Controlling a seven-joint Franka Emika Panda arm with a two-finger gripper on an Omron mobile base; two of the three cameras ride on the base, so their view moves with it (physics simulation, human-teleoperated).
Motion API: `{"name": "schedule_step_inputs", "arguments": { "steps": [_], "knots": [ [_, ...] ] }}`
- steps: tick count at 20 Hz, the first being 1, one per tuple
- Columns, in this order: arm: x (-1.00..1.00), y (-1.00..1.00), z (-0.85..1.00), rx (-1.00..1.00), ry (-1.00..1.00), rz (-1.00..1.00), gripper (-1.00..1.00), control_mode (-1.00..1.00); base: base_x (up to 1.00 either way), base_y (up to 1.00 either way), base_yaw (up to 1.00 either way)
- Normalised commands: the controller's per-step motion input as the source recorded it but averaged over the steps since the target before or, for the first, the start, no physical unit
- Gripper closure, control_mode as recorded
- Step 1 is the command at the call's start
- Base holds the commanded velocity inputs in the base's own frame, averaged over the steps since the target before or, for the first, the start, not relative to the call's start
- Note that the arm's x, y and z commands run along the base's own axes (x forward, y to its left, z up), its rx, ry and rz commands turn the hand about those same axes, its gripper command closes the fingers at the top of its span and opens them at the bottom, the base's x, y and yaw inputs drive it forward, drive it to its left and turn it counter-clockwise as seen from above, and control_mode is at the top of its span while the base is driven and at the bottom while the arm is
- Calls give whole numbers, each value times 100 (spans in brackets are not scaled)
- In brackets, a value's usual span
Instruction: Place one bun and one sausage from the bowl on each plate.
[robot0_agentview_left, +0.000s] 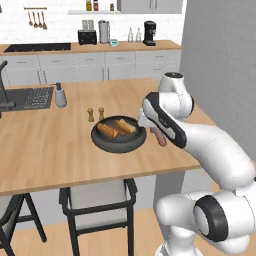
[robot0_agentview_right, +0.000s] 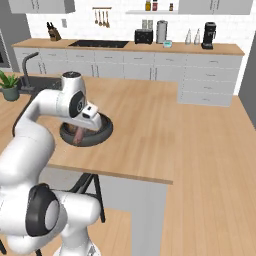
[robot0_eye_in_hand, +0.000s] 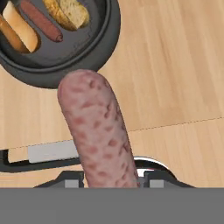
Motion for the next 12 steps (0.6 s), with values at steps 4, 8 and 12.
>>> {"name": "schedule_step_inputs", "arguments": {
  "steps": [4,8,12],
  "knots": [
    [-86,-8,3,0,0,0,100,-100,0,0,0],
    [-66,-8,0,0,0,0,100,-100,0,0,0],
    [-16,-1,1,0,0,-1,100,-100,0,0,0]
  ]
}}
